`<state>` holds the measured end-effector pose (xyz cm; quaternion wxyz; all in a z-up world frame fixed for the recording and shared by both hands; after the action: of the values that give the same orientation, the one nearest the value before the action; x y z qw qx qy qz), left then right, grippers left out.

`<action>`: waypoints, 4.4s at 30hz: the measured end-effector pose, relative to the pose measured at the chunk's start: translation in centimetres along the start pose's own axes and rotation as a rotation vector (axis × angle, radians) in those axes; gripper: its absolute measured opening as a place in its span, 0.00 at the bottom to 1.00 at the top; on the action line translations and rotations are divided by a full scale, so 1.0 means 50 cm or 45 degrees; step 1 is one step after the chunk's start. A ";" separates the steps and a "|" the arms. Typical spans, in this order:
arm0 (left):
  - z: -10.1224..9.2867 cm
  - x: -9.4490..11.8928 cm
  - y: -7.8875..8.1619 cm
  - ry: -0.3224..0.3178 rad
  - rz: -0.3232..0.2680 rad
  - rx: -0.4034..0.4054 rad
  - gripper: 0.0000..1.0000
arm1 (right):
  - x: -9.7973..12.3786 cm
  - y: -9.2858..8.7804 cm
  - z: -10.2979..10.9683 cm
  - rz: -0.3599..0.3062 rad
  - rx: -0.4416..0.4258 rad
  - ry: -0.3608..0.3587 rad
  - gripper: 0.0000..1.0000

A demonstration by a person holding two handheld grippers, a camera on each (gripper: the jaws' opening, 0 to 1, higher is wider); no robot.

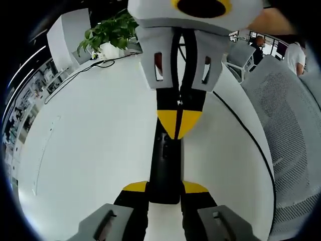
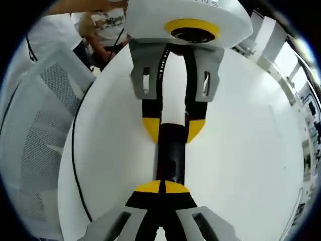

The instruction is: Press the specified remote control buttons in sequence, fully releasing each button before pressing the next.

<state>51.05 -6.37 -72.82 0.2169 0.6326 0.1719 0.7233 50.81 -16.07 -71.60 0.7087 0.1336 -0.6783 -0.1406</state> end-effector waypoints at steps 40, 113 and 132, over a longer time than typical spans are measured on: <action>-0.005 -0.001 0.003 0.005 -0.004 0.003 0.24 | 0.002 -0.006 0.006 -0.015 -0.020 -0.010 0.00; -0.003 -0.003 0.005 -0.007 -0.021 0.002 0.24 | 0.003 0.021 -0.016 -0.079 -0.009 -0.031 0.00; -0.002 -0.001 -0.001 -0.007 -0.028 0.003 0.24 | -0.009 0.021 -0.023 -0.072 -0.008 -0.023 0.00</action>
<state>50.97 -6.36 -72.90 0.2247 0.6330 0.1791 0.7189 51.95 -14.96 -71.65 0.6989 0.1491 -0.6800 -0.1639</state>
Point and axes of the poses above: the point that each gripper's makers call its tool centre point, and the gripper's own axes: x roughly backward along the fingers, z roughly to its left, y roughly out of its top, the point moved 6 cm from there along x, roughly backward along the fingers, and after that the axes turned 11 degrees about -x, right-handed, at the moved point
